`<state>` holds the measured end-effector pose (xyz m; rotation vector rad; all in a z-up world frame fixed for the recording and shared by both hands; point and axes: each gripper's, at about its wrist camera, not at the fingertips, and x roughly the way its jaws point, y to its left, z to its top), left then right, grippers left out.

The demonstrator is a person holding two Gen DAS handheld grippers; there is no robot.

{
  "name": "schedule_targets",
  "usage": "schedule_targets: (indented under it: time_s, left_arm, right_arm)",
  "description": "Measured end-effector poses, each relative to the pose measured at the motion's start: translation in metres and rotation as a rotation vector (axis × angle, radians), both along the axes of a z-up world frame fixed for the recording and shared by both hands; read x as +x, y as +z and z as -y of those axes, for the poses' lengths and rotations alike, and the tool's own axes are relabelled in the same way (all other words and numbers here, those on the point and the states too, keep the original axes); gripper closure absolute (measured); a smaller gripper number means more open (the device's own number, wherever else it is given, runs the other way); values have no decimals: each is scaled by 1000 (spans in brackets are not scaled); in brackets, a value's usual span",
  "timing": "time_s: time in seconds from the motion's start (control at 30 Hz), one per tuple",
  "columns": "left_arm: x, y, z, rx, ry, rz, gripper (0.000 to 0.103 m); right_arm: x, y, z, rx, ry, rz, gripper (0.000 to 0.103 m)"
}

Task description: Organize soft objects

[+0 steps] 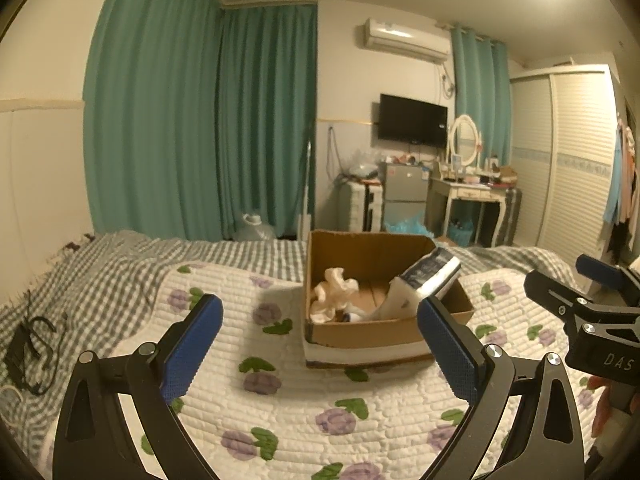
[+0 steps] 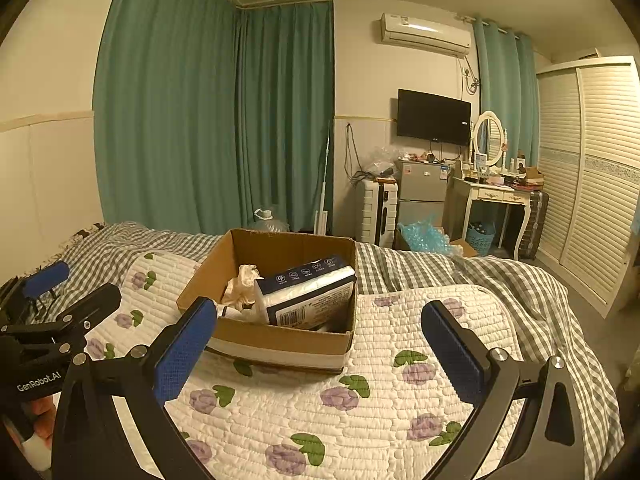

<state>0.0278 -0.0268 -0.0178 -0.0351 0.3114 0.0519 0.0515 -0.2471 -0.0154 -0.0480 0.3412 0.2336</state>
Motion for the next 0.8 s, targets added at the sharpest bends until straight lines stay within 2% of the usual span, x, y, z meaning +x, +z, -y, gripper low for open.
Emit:
schedule_targets:
  time_s: [0.8]
  left_arm:
    - [-1,0,0,10,2,4,4]
  right_arm:
    - [1,-2,0,-1,3,-3,0]
